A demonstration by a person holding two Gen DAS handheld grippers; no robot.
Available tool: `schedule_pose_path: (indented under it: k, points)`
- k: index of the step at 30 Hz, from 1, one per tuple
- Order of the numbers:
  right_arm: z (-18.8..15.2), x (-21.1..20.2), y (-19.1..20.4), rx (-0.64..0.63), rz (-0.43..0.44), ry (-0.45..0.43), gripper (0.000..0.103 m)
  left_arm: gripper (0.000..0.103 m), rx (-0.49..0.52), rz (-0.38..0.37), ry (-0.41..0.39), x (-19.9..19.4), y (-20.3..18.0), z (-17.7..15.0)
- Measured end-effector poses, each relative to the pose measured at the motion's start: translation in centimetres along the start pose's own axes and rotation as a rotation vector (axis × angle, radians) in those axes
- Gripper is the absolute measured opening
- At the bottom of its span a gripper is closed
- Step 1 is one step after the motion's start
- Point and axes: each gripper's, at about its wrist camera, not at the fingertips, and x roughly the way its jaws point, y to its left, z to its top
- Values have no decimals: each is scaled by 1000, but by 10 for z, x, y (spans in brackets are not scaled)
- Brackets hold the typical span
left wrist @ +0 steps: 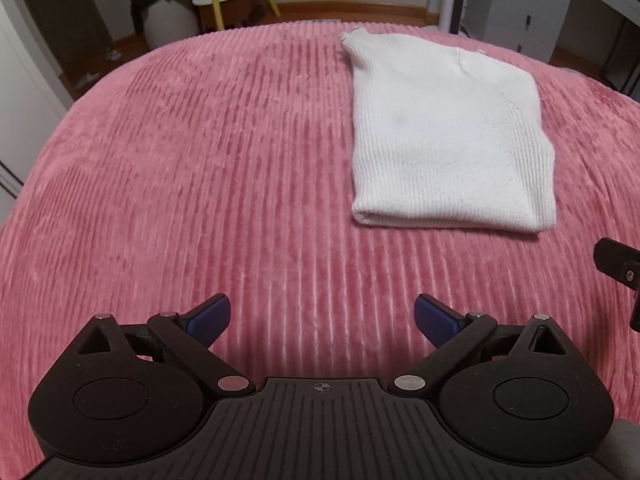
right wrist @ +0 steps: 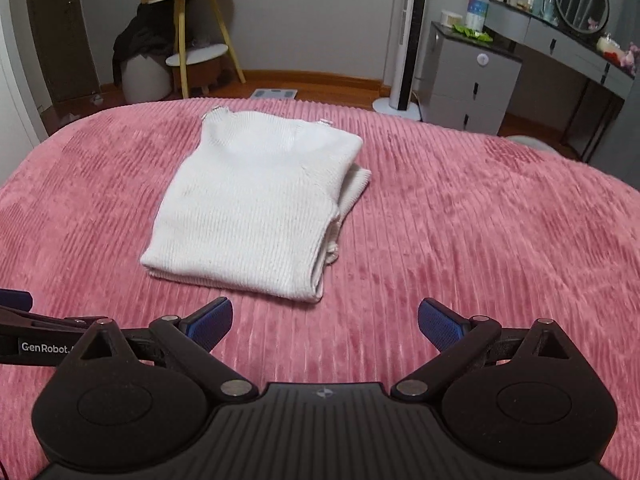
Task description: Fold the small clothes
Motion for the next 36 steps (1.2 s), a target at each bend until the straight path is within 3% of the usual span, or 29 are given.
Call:
schedule_pose_path:
  k: [7, 36]
  points:
    - [3, -2, -7, 61, 20, 34, 99, 101, 22, -5, -39, -9, -5, 6]
    - [6, -7, -3, 45, 3, 40, 99, 101, 47, -3, -58, -15, -5, 6]
